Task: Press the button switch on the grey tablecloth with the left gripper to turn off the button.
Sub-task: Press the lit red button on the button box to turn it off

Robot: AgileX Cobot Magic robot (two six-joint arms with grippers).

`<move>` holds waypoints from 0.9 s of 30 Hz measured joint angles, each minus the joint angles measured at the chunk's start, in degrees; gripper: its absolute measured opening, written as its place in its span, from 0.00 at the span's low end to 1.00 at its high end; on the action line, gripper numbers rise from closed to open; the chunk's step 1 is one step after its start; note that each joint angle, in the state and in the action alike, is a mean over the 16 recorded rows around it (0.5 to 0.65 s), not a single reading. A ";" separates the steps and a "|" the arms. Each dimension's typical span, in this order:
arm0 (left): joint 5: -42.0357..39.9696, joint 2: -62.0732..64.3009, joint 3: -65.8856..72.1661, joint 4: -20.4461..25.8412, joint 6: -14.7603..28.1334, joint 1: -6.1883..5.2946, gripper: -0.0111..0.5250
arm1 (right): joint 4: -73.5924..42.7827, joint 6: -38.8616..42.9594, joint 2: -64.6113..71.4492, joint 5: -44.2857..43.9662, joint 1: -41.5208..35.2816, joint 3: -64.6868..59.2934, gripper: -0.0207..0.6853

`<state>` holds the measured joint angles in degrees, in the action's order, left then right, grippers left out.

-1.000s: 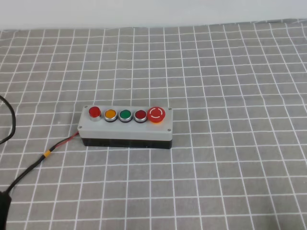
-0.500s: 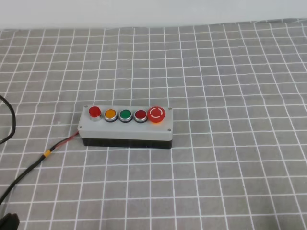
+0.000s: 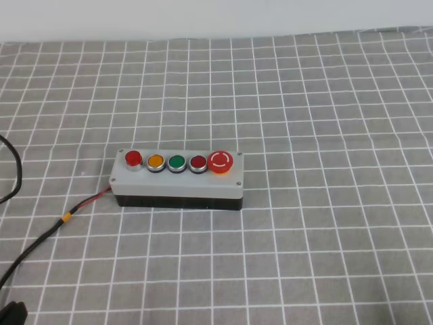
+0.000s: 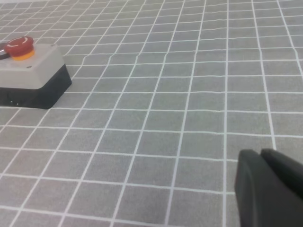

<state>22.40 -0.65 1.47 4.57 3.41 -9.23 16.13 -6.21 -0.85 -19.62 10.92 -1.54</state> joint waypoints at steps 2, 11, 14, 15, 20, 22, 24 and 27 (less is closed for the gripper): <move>0.01 0.00 0.00 -0.01 -0.01 0.00 0.01 | 0.02 0.00 0.00 0.00 0.00 0.00 0.01; 0.02 0.00 0.00 -0.11 -0.03 0.00 0.01 | 0.09 0.00 0.00 0.00 0.00 0.00 0.01; 0.02 0.00 0.00 -0.14 -0.04 0.00 0.01 | 0.11 0.00 0.00 0.00 0.00 0.00 0.01; 0.02 0.00 0.00 -0.15 -0.04 0.00 0.01 | 0.10 0.00 0.00 0.00 0.00 0.00 0.01; 0.02 0.00 0.00 -0.19 -0.06 0.00 0.01 | 0.10 0.00 0.00 0.00 0.00 0.00 0.01; 0.02 0.00 0.00 -0.19 -0.07 0.00 0.01 | 0.10 0.00 0.00 0.00 0.00 0.00 0.01; 0.02 0.00 0.00 -0.19 -0.07 0.00 0.01 | 0.10 0.00 0.00 0.00 0.00 0.00 0.01; 0.02 0.00 0.00 -0.19 -0.07 0.00 0.01 | 0.10 0.00 0.00 0.00 0.00 0.00 0.01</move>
<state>22.42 -0.65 1.47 4.37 3.34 -9.23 16.23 -6.21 -0.85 -19.62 10.92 -1.54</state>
